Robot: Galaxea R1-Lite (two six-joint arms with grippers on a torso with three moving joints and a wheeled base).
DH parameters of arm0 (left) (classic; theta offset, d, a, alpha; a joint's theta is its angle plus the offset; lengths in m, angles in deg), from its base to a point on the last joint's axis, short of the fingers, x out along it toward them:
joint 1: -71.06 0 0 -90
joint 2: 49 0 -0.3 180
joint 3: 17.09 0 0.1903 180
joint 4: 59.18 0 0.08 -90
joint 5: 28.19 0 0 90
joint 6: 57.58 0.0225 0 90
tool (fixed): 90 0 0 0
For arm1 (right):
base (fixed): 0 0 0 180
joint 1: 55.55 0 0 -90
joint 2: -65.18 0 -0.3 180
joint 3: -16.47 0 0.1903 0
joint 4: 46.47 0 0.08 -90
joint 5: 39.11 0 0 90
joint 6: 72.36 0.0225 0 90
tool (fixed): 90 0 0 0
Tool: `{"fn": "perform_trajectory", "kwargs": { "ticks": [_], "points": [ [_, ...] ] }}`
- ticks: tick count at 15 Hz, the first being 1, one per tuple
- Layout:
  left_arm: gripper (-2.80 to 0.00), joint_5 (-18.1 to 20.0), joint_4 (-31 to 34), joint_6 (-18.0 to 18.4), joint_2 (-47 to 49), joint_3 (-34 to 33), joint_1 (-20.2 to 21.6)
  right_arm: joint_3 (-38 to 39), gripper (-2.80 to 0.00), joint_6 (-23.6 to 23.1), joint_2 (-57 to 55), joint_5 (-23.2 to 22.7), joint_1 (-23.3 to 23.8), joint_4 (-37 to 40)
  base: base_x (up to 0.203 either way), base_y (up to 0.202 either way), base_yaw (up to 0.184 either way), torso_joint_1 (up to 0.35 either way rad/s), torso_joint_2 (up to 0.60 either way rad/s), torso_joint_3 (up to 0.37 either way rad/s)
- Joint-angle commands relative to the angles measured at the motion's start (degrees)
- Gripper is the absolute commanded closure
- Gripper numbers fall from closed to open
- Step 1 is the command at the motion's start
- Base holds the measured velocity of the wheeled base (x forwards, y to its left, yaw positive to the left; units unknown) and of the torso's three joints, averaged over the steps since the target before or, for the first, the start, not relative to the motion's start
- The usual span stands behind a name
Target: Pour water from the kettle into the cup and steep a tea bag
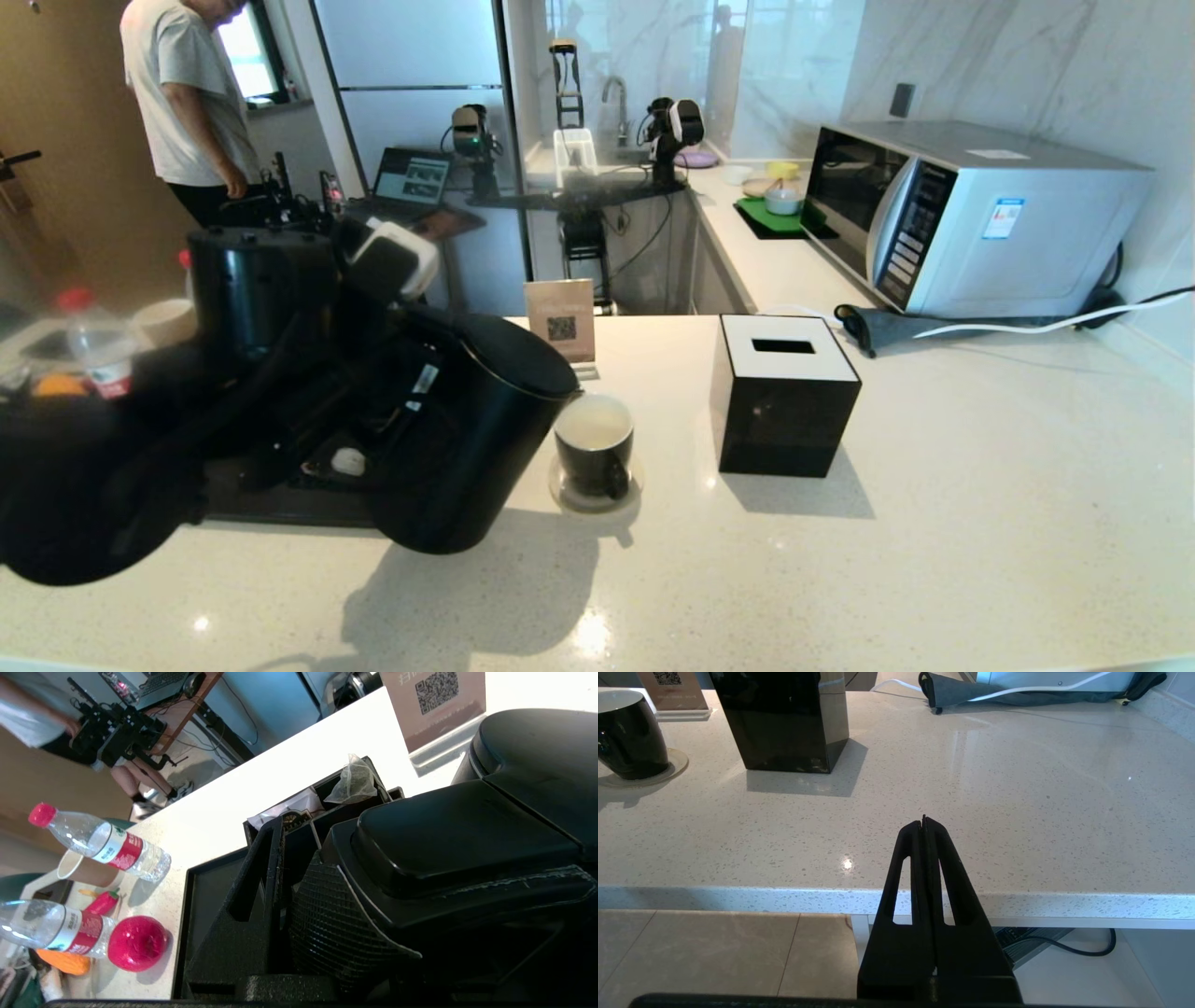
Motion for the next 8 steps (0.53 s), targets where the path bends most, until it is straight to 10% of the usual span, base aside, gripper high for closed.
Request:
{"fn": "perform_trajectory", "kwargs": {
  "ticks": [1,8],
  "points": [
    [0.00,-0.16,-1.56,-1.30,-2.43,-2.36,-0.01,0.00,0.00,-0.02,0.00,-0.03,-0.01,-0.01,0.000,0.000,0.000,0.000,0.00,0.000],
    [0.00,-0.29,-6.69,-3.99,-8.32,-9.13,0.42,0.00,0.00,-0.02,0.00,-0.03,-0.01,-0.01,0.000,0.000,0.000,0.000,0.00,0.000]
  ]
}}
